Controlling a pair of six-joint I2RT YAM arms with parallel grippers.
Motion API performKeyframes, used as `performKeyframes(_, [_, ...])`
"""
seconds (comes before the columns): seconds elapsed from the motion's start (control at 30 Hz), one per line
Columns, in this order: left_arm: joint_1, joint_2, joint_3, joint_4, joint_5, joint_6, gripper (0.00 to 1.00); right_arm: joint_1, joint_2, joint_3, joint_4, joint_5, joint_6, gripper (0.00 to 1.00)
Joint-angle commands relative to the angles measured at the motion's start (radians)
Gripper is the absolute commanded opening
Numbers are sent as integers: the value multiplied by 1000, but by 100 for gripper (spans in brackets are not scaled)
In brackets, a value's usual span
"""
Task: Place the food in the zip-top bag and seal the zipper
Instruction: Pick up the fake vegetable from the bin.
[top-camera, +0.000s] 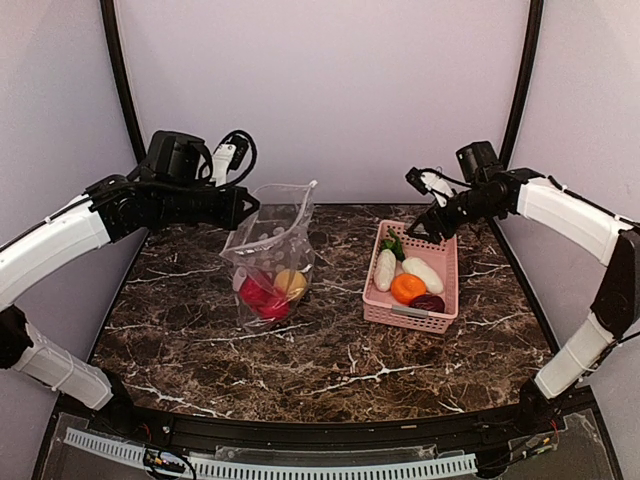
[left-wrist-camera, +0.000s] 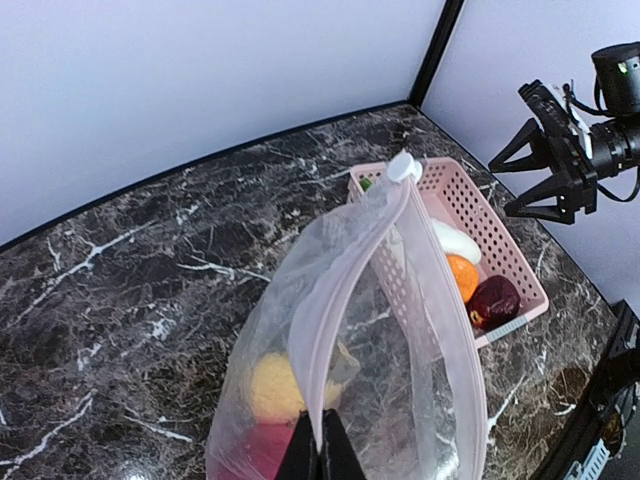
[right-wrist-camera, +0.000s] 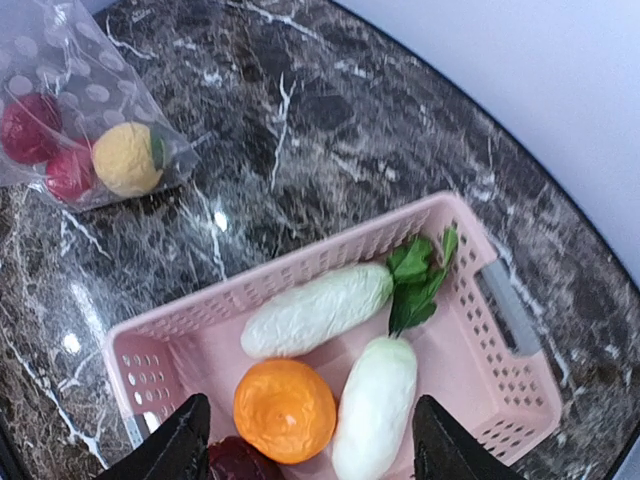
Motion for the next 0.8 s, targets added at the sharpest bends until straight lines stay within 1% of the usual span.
performKeyframes(0.0, [0, -19, -76, 32, 147, -37, 1, -36, -10, -85, 3, -20, -26, 65])
performKeyframes(0.03, [0, -22, -94, 40, 155, -43, 1, -36, -6, -90, -14, -24, -34, 65])
performKeyframes(0.1, [0, -27, -113, 70, 167, -57, 1, -36, 8, -94, -48, -20, -50, 68])
performKeyframes(0.23, [0, -27, -111, 81, 191, -73, 1, -36, 37, -102, -85, -4, -93, 83])
performKeyframes(0.3, [0, -30, -111, 91, 202, -77, 1, -36, 49, -110, -87, 0, -117, 88])
performKeyframes(0.5, [0, -37, -121, 95, 217, -94, 1, -20, 104, -108, -109, -19, -172, 92])
performKeyframes(0.6, [0, -42, -130, 93, 221, -93, 1, 4, 139, -112, -113, 24, -202, 93])
performKeyframes(0.77, [-1, -44, -141, 86, 219, -99, 1, 42, 180, -118, -101, 87, -205, 93])
